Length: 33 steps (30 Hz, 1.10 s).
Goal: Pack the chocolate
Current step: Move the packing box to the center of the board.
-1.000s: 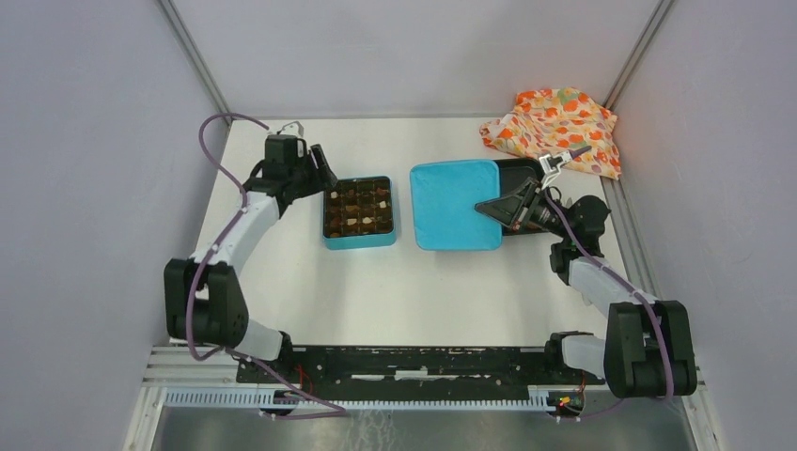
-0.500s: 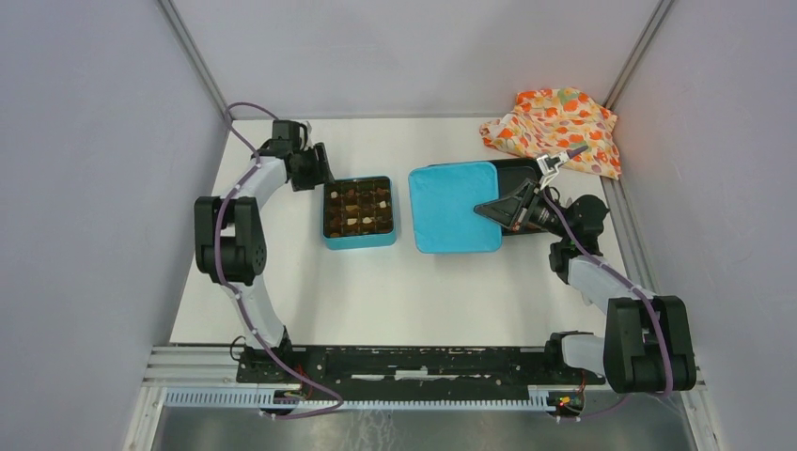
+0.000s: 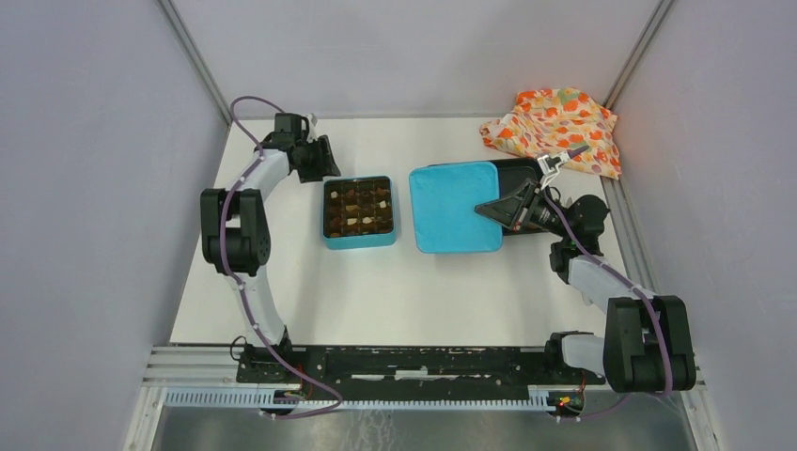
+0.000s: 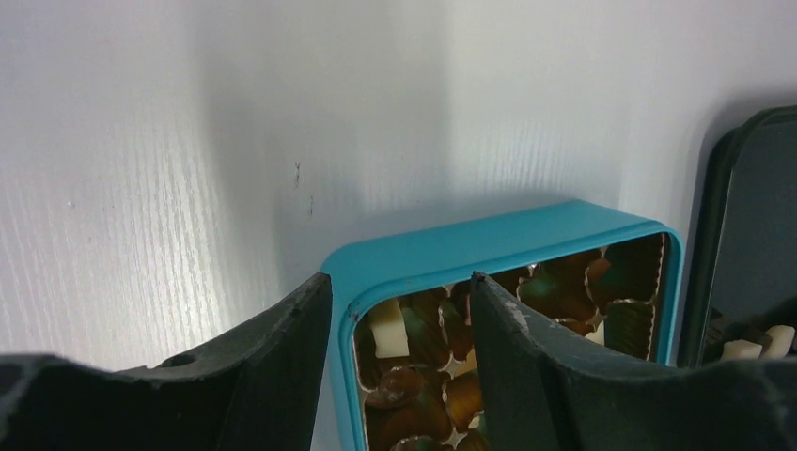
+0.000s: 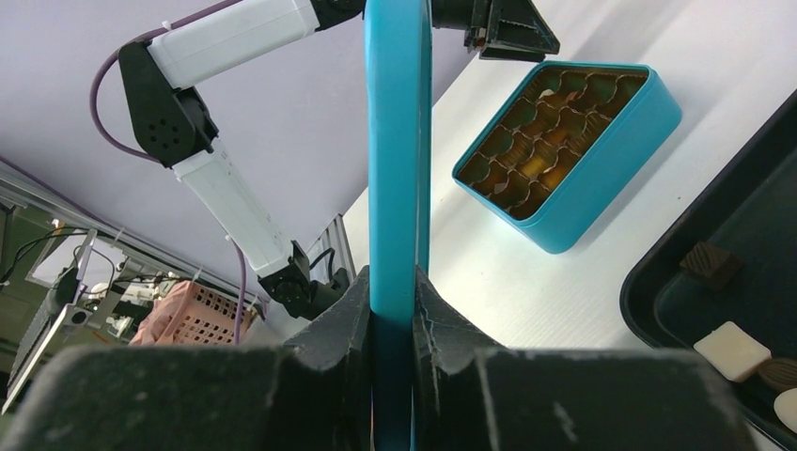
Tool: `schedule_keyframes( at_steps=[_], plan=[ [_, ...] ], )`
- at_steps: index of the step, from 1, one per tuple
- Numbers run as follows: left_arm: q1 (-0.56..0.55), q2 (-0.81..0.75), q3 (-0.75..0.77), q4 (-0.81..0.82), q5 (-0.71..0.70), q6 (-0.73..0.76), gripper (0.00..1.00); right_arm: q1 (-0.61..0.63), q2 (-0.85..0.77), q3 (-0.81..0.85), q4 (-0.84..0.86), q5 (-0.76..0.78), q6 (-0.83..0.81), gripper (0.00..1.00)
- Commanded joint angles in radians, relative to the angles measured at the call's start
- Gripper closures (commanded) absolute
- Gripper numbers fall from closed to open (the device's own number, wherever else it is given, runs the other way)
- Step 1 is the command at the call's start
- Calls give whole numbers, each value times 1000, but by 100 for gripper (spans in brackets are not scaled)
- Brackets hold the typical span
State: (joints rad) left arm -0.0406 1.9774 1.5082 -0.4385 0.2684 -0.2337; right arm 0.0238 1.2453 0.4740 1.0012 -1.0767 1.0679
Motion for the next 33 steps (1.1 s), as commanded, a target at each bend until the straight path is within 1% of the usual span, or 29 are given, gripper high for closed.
schedule_keyframes(
  at_steps=[1, 6, 12, 16, 20, 26, 29, 33],
  plan=[
    [3, 62, 73, 14, 5, -51, 43, -4, 10, 11, 66, -9, -5, 100],
    [2, 101, 83, 1, -5, -66, 52, -5, 10, 12, 66, -12, -8, 100],
    [2, 89, 65, -27, 35, -56, 56, -6, 23, 14, 65, -16, -12, 100],
    [2, 29, -18, -23, 69, -57, 57, -7, 22, 14, 64, -19, -13, 100],
    [-3, -59, -139, -6, 109, -67, 57, -7, 23, 11, 65, -21, -8, 100],
    [-28, -147, -266, 4, 124, -61, 57, -7, 20, 3, 65, -17, -4, 100],
    [-56, -180, -317, 9, 132, -65, 57, -6, 20, -1, 76, -14, 5, 100],
    [-124, -210, -384, 34, 132, -86, 57, 7, 24, -6, 101, -15, 19, 100]
  ],
)
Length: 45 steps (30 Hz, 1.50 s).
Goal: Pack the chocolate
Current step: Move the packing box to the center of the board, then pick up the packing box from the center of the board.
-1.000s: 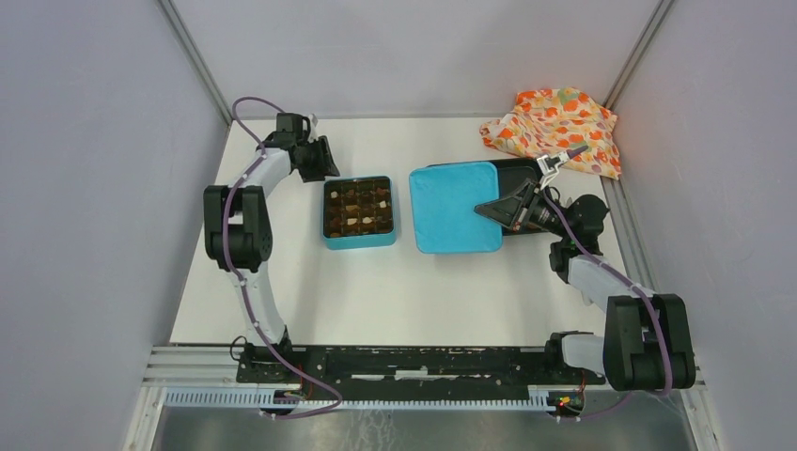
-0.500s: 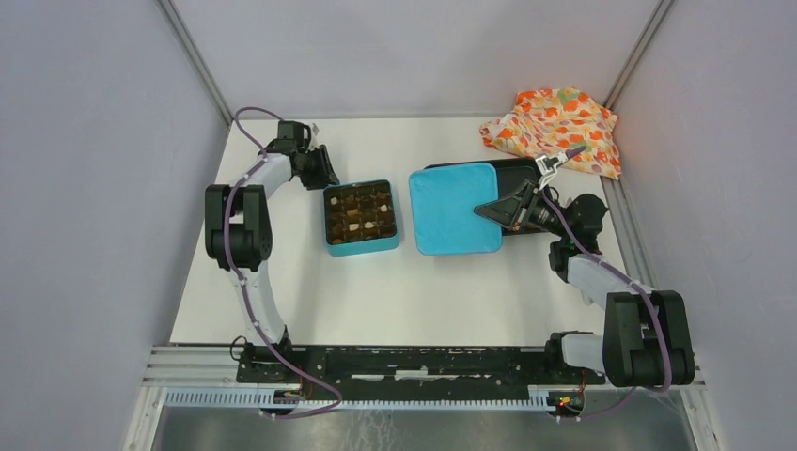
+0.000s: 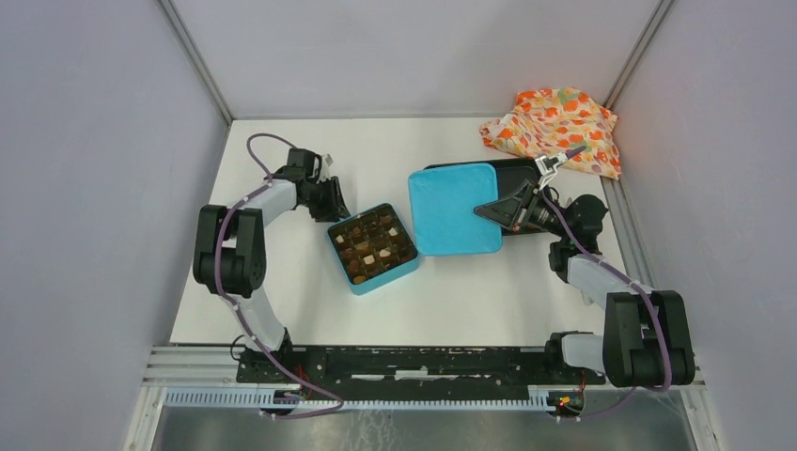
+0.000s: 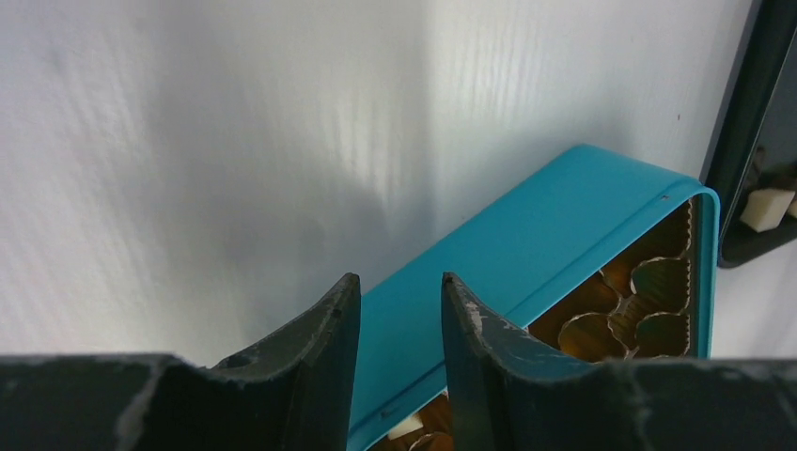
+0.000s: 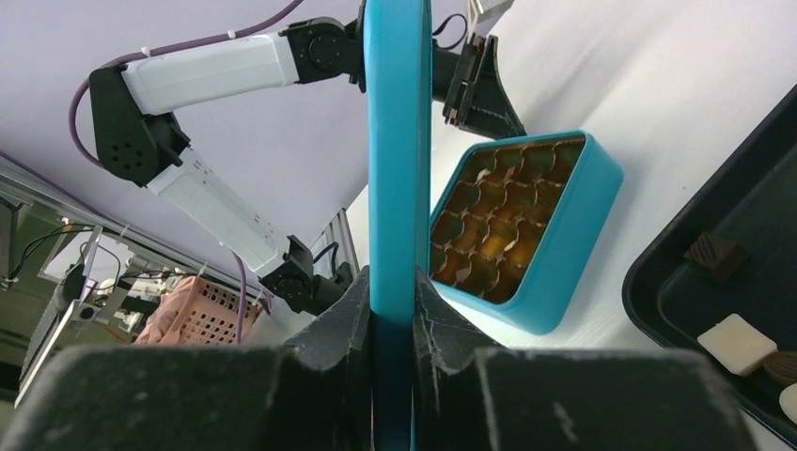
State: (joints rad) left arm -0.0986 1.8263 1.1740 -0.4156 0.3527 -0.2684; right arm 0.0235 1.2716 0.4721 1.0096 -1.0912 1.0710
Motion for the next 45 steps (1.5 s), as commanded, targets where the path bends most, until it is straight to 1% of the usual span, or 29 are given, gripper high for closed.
schedule_keyframes(
  at_steps=[1, 3, 5, 7, 11, 13, 14, 16, 17, 18, 19, 22, 23, 25, 28, 32, 35, 36, 40, 42, 44, 45],
  plan=[
    [-78, -64, -60, 18, 44, -58, 57, 12, -1, -4, 93, 1, 15, 100],
    [-93, -77, -75, 30, 33, -69, 56, 17, 2, -5, 91, 2, 11, 100],
    [-95, -108, -80, 38, -17, -81, 55, 20, 3, -7, 90, 3, 6, 100],
    [-95, -160, -75, 38, -111, -89, 49, 20, 3, -7, 90, 2, 4, 100],
    [-92, -296, -57, 3, -307, -93, 40, 23, 0, -4, 88, -2, -7, 100],
    [-86, -378, -71, -7, -387, -107, 39, 27, -3, -3, 86, -5, -16, 100],
    [-84, -422, -82, -17, -403, -118, 41, 29, -6, -3, 86, -9, -18, 100],
    [-84, -493, -114, -43, -389, -148, 48, 37, -11, 1, 86, -14, -25, 100],
    [-84, -513, -129, -69, -366, -165, 55, 43, -14, 3, 84, -16, -27, 100],
    [-84, -523, -140, -108, -328, -181, 64, 48, -15, 3, 84, -16, -29, 100],
    [-84, -527, -153, -150, -302, -198, 71, 54, -15, 5, 83, -18, -33, 100],
    [-86, -558, -229, -242, -249, -244, 81, 65, -16, 7, 63, -16, -54, 100],
    [-86, -586, -262, -257, -239, -259, 83, 68, -15, 7, 58, -15, -58, 100],
    [-89, -672, -332, -269, -231, -295, 83, 71, -12, 8, 55, -16, -60, 100],
    [-98, -769, -390, -276, -219, -346, 83, 71, -10, 10, 50, -15, -64, 100],
    [-100, -818, -407, -282, -208, -355, 83, 72, -13, 25, 34, -39, -82, 100],
    [-99, -866, -388, -255, -214, -319, 83, 70, -25, 65, -22, -79, -122, 100],
    [-99, -892, -381, -240, -205, -306, 81, 69, -29, 75, -44, -88, -138, 100],
    [-98, -1008, -396, -196, -187, -282, 63, 70, -29, 125, -146, -113, -215, 100],
    [-99, -1063, -443, -177, -168, -314, 59, 70, -2, 169, -214, -120, -251, 100],
    [-98, -1091, -501, -157, -138, -377, 59, 70, 35, 230, -266, -125, -271, 100],
    [-98, -1095, -533, -138, -113, -418, 57, 69, 52, 256, -288, -128, -278, 100]
  ],
)
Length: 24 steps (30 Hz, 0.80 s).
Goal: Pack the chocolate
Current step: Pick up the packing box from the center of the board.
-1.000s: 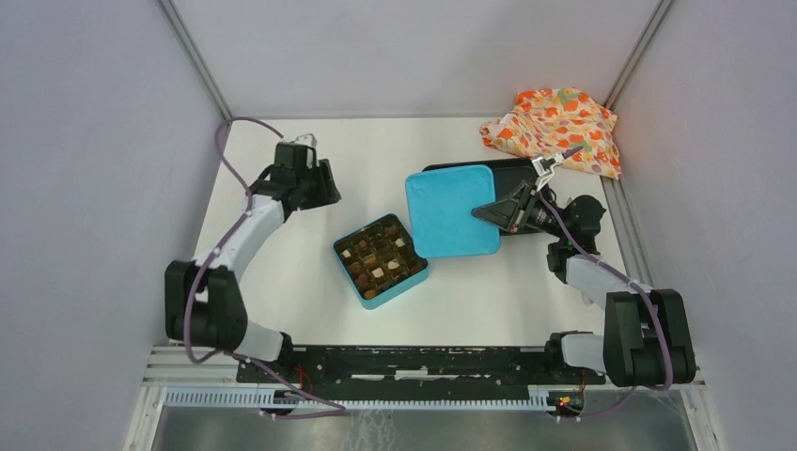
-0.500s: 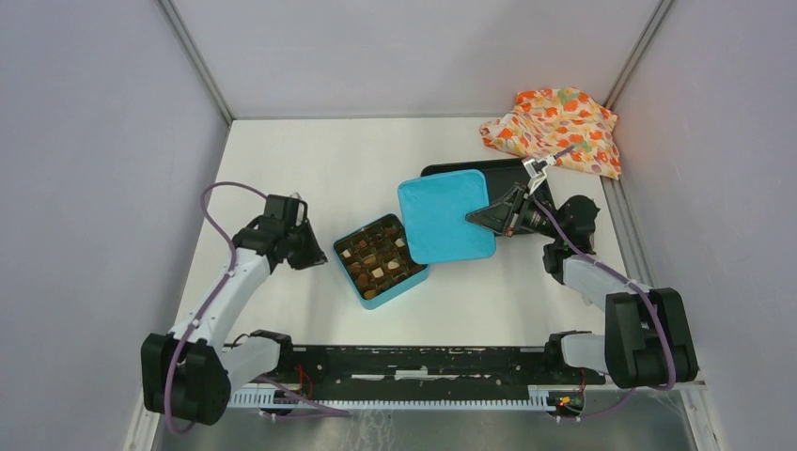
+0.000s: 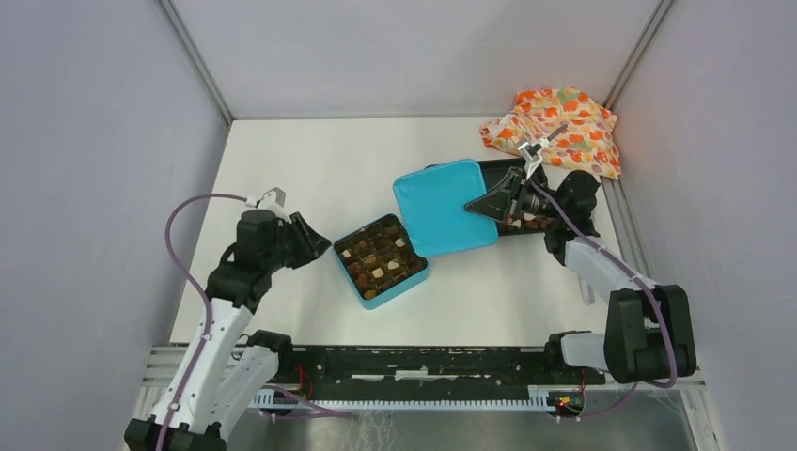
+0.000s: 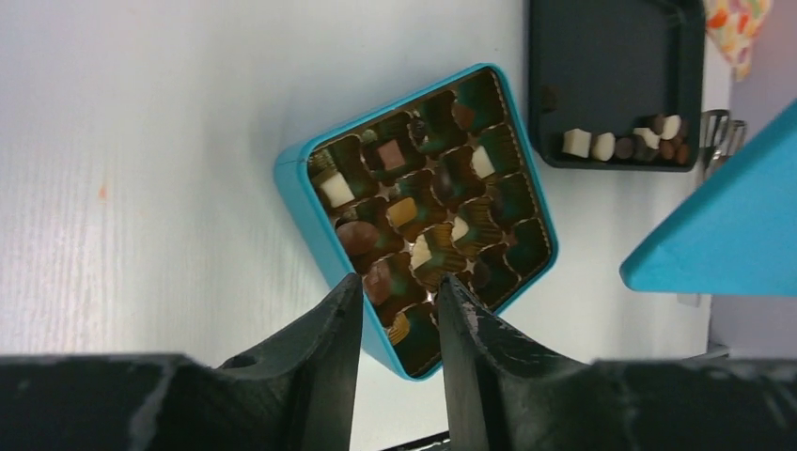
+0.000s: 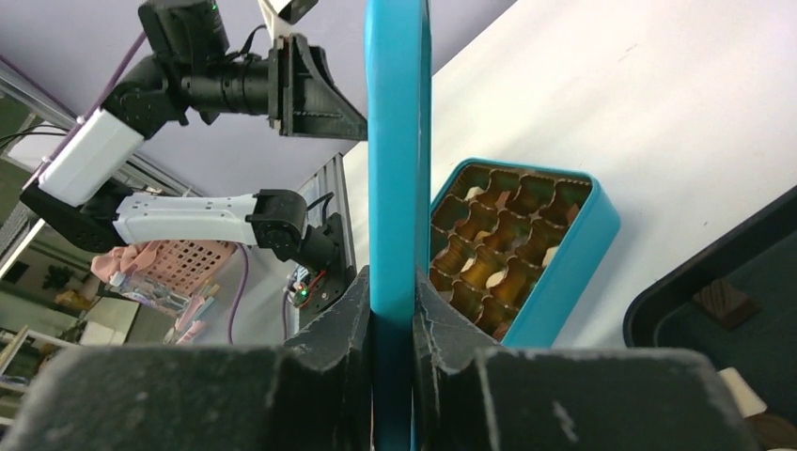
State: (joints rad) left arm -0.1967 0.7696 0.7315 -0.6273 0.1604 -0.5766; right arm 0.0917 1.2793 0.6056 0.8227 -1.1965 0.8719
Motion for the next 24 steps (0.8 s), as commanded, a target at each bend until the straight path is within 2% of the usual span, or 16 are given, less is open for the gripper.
schedule_keyframes(
  at_steps=[1, 4, 7, 9, 12, 19, 24],
  plan=[
    [0, -40, -123, 101, 101, -152, 53, 1, 65, 154, -125, -27, -84, 100],
    [0, -37, -174, 156, 102, -227, 33, 1, 96, 228, -230, -24, -152, 100],
    [0, 27, -143, 144, 36, -207, 26, 2, 110, 292, -419, -7, -284, 100],
    [-1, 99, -104, 144, 26, -200, 27, 2, 114, 327, -486, -6, -336, 100],
    [-4, 179, -76, 138, 9, -194, 34, -1, 120, 370, -601, 2, -414, 100],
    [-13, 235, -86, 169, -7, -171, 45, -11, 118, 364, -619, -14, -446, 100],
    [-79, 245, -103, 178, -88, -225, 46, -13, 126, 363, -606, -23, -426, 100]
  ],
)
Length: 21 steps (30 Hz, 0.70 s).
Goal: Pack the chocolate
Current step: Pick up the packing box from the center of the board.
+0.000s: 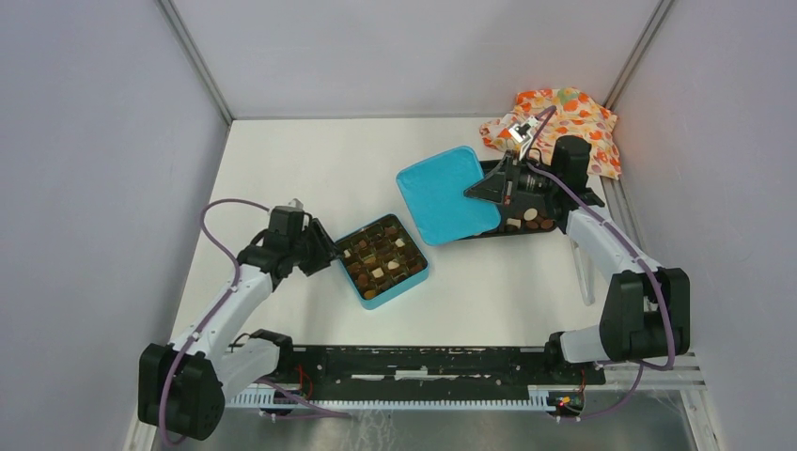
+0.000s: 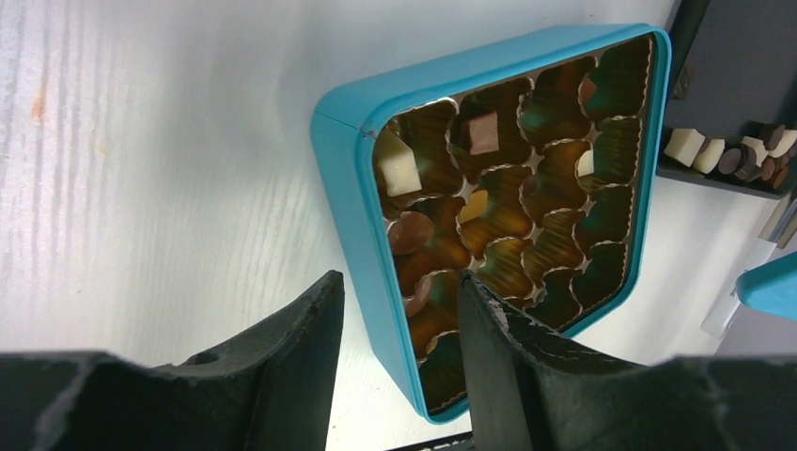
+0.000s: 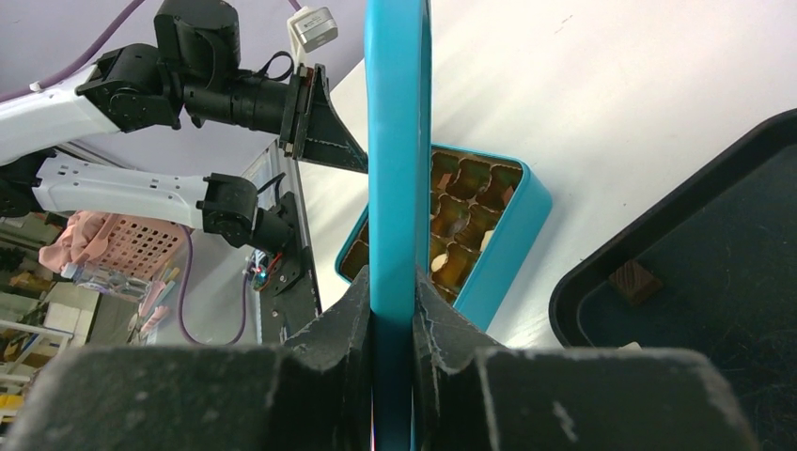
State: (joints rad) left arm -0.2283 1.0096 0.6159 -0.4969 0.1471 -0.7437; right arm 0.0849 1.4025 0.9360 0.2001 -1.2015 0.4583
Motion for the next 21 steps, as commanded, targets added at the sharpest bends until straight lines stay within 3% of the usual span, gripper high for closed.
schedule_keyframes(
  at_steps=[1, 3, 8, 21],
  plan=[
    [-63, 17, 18, 42, -94, -62, 46, -5, 5, 32, 16, -20, -13, 100],
    [-97, 42, 34, 30, -140, -74, 48, -5, 14, 29, 26, -22, -4, 100],
    [-153, 119, 75, -22, -236, -87, 63, -5, 14, 16, 57, -24, 21, 100],
    [-199, 277, 108, 65, -282, -52, 75, -7, -16, -16, 73, -19, 25, 100]
  ],
)
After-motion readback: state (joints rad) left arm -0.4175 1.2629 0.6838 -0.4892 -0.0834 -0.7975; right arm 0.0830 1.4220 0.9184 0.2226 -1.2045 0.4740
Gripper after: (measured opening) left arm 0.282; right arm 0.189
